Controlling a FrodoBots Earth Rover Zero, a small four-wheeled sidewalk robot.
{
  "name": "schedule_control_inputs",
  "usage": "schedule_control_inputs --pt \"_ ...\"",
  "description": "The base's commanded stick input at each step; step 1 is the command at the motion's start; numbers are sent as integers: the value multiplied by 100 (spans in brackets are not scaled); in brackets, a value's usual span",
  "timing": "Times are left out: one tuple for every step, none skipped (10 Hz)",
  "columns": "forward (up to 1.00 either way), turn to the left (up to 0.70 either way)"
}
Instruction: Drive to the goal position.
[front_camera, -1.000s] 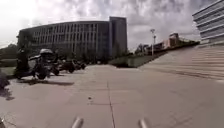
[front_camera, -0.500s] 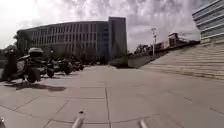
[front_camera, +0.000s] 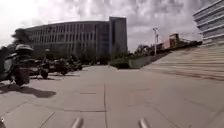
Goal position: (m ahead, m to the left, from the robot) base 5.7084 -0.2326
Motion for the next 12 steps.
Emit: schedule_control_inputs --pt "96 26" --pt "96 8" --pt "96 5" --pt "95 -1" --pt "95 -1" --pt "95 -1" --pt "95 2" --pt "95 10" --pt "95 27" --pt "95 14" --pt "95 2" --pt "95 1"
